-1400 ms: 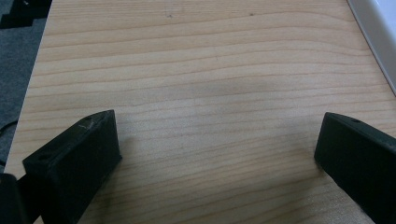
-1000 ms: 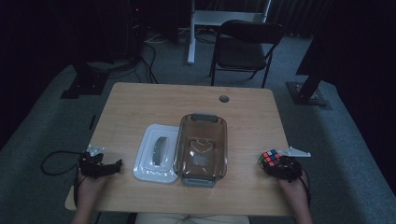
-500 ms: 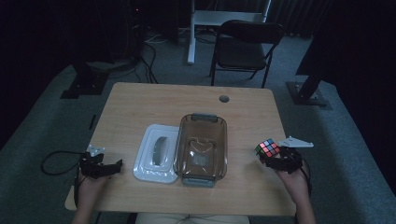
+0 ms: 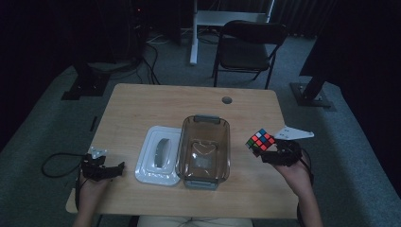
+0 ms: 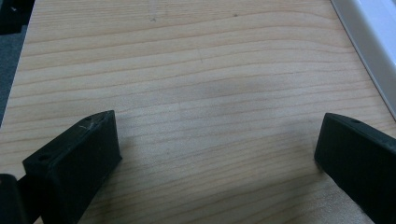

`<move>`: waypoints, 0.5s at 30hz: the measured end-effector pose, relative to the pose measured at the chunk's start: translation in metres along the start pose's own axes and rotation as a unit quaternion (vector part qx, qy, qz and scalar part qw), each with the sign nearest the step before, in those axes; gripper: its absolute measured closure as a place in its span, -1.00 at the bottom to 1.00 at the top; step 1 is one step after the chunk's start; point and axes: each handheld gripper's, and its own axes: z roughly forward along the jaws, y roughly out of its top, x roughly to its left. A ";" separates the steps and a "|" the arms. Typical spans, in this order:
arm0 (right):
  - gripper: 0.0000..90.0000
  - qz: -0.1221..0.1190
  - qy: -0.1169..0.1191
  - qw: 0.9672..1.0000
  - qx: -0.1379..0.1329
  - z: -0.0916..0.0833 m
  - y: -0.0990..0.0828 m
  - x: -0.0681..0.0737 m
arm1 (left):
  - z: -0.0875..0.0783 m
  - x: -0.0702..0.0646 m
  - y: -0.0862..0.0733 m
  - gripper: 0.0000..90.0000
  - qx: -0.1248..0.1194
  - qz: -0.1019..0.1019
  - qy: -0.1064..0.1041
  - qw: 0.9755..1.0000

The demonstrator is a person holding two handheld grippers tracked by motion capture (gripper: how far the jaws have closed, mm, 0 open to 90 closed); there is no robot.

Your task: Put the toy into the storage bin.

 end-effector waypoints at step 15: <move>-0.25 -0.079 0.078 0.994 -0.011 0.014 0.050 0.040 | 0.000 0.000 0.000 -0.99 0.000 0.000 -0.001 1.000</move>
